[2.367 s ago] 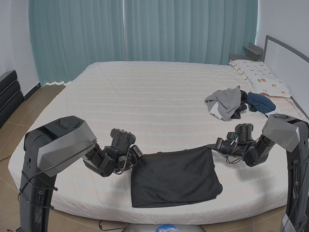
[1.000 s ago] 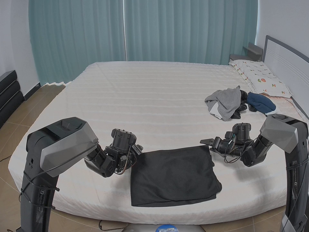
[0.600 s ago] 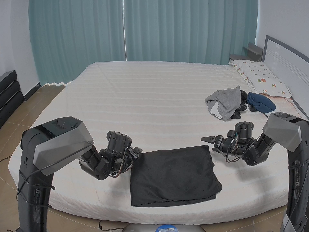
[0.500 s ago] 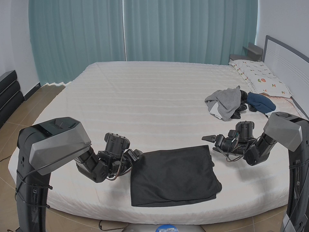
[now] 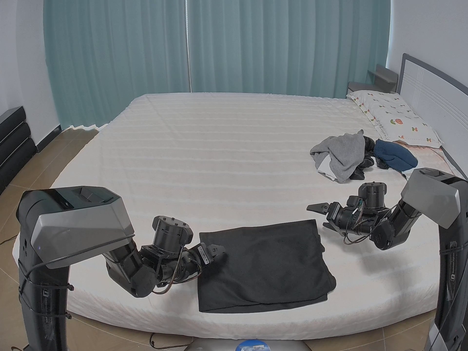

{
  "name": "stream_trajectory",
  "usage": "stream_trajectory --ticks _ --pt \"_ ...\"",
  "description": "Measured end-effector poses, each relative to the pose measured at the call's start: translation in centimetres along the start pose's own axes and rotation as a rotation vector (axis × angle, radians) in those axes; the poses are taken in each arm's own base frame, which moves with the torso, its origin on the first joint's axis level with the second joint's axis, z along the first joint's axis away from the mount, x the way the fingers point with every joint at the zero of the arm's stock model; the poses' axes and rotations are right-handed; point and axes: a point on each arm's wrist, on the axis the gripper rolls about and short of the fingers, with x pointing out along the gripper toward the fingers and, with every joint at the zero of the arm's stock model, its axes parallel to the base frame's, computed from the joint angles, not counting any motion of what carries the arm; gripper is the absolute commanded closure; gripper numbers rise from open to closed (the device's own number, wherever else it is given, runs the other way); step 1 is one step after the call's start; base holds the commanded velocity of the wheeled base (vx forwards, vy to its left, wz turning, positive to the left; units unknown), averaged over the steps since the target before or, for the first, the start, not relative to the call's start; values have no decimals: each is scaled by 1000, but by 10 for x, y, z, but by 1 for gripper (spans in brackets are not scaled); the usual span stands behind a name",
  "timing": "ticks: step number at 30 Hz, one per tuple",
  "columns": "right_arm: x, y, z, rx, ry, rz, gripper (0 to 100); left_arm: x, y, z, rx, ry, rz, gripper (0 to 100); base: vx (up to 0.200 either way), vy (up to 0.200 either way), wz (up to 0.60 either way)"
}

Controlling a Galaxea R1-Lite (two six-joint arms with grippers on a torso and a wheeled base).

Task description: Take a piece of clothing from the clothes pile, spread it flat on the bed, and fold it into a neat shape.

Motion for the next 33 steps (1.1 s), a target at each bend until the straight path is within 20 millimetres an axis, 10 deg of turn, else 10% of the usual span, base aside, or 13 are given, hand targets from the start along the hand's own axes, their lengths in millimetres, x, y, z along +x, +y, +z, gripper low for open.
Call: stream_trajectory --ticks 6,7,33 --pt "0 1 0 -1 1 1 0 0 -3 -4 11 9 -7 0 0 0 0" --pt "0 1 0 -1 1 2 0 0 -3 -4 11 9 -7 100 0 0 0" --pt "-4 -1 6 1 -17 -1 0 0 3 2 46 -9 13 100 0 0 0"
